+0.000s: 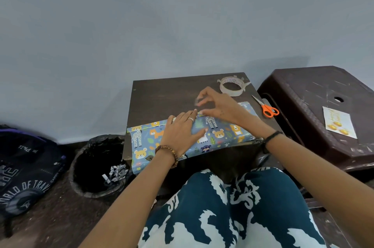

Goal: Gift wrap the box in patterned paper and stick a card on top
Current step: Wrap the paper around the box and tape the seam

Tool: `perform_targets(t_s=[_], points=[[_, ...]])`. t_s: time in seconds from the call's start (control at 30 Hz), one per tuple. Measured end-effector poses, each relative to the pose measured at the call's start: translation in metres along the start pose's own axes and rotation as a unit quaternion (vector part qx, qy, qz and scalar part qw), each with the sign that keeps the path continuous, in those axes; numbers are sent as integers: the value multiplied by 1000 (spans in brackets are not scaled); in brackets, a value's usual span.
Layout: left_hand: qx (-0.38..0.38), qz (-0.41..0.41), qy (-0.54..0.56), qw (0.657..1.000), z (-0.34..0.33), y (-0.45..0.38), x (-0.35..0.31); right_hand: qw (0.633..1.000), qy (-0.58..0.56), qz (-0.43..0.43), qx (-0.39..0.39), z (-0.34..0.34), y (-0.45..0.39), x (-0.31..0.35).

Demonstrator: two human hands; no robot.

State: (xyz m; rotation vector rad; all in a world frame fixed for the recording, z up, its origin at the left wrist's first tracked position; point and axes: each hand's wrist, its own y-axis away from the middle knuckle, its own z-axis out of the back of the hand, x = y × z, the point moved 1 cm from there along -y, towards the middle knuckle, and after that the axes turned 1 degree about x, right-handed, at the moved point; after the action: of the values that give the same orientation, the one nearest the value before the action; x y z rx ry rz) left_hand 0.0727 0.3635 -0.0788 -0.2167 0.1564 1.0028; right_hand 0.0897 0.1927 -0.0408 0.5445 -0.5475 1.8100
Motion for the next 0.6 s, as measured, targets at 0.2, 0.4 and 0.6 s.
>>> perform_targets(t_s=[0.2,0.4,0.6], points=[[13,32,10,999,2,11,-8,999,1,3,39,-6,2,7],[32,-34,-49,998,1,47,-21,975,197,107,-8,-14,7,12],[87,-75,-148,982,12,43,-24,926,318,199,-48,-11,10,15]])
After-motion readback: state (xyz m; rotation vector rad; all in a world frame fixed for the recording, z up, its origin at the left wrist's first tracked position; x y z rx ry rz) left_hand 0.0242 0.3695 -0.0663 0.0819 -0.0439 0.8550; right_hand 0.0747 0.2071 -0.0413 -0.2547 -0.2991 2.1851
